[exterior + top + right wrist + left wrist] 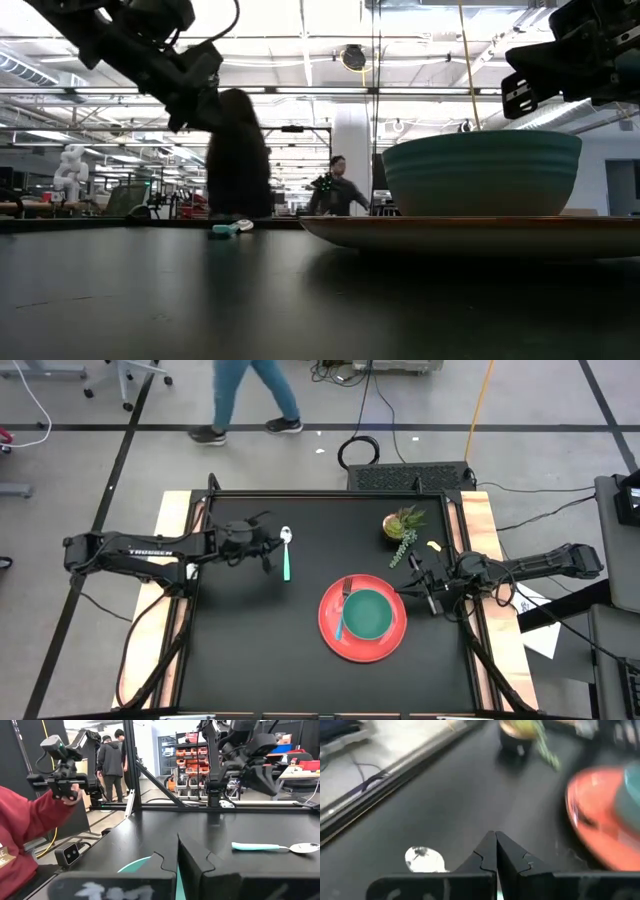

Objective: Set table place
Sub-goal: Put the blue spoon into the green bowl

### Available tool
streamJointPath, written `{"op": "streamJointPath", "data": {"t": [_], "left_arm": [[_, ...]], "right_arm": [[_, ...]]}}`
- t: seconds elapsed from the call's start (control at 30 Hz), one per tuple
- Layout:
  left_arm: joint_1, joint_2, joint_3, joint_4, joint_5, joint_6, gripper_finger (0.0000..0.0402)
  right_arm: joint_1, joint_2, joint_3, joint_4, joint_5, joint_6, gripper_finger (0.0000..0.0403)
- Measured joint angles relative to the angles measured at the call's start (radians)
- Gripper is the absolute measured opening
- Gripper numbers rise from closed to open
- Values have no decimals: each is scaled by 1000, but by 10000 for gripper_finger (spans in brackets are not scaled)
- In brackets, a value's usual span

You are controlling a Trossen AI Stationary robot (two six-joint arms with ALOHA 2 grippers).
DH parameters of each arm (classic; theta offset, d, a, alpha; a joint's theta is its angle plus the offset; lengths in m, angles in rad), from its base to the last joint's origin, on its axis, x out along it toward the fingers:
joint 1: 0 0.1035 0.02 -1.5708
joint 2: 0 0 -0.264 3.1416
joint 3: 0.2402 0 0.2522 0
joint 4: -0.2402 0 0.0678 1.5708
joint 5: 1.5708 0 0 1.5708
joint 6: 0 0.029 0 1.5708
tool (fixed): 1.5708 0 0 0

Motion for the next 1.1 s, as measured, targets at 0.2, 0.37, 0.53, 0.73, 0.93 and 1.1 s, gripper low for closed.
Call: {"op": "streamJointPath", "data": {"t": [0.2,0.37,0.53,0.73,0.93,1.1], "left_arm": [[44,0,99,-225,124,224,2],[78,-1,128,-247,229,361,2],[116,-1,141,-243,266,386,4],[152,4,141,-225,237,393,3],[200,77,154,-184,293,412,2],[232,168,232,-241,365,429,2]], "right_arm": [[0,0,0,8,0,0,0],[0,0,0,8,0,1,0],[0,0,0,8,0,6,0],[0,0,0,8,0,5,0],[0,0,0,10,0,-11,0],[0,0,0,33,0,-19,0]]}}
